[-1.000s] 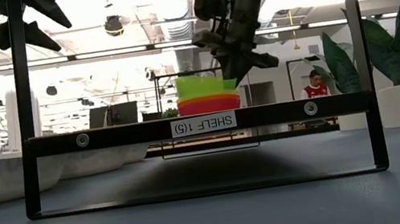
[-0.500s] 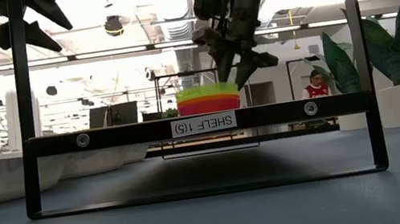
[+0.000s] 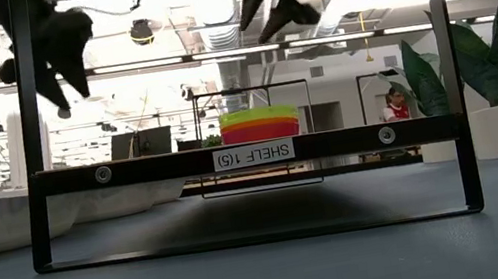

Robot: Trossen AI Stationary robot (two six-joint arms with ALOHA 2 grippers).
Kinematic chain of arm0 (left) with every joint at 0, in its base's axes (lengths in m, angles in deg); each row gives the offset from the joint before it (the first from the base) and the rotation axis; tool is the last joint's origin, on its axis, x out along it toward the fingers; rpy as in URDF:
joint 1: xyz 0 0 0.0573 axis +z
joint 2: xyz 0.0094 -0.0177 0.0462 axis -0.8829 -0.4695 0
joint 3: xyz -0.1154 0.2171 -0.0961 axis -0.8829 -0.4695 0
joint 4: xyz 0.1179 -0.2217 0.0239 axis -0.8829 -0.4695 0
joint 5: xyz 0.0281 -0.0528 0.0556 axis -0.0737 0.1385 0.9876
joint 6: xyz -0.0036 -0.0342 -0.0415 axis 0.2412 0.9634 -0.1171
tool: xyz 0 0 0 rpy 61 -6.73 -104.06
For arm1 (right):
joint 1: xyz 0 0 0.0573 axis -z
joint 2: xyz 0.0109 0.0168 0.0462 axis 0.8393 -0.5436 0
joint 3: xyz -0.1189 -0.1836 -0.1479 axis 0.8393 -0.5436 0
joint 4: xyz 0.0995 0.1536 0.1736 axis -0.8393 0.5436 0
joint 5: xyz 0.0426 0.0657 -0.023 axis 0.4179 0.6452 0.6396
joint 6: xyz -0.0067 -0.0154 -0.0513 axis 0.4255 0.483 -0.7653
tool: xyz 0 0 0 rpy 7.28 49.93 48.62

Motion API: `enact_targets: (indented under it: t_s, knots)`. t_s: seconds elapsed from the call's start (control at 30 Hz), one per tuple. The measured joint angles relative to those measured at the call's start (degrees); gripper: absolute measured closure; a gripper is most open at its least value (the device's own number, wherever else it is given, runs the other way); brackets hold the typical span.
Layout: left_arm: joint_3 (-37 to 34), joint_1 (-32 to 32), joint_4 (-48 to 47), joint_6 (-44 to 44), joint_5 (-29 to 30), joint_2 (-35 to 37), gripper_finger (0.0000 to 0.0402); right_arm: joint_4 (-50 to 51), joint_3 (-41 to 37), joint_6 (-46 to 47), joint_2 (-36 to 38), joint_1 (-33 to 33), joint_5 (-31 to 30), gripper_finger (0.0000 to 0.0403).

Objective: Place and stack bowls onto a shelf
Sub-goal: Put the white patterned plate on the shelf

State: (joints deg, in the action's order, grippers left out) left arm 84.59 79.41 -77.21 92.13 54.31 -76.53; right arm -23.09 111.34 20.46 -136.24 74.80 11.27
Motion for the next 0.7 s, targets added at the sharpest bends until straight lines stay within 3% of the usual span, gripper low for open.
enact_targets:
  t_s: [0.2, 0.33, 0.7]
  knots:
    - [-4.13, 7.85, 1.69, -0.89, -11.68, 1.58, 0.0129, -1.84, 0.47, -1.33, 1.36, -3.66, -1.96, 0.019]
    - [-9.21, 12.03, 8.03, 0.88, -22.02, 5.27, 0.0129, -6.25, 0.36, -13.82, -0.58, -8.26, -3.33, 0.0191]
    - [-10.67, 15.52, 10.09, 7.38, -22.22, 13.75, 0.0129, -27.21, 0.43, -38.07, -13.33, -13.47, -3.02, 0.0191]
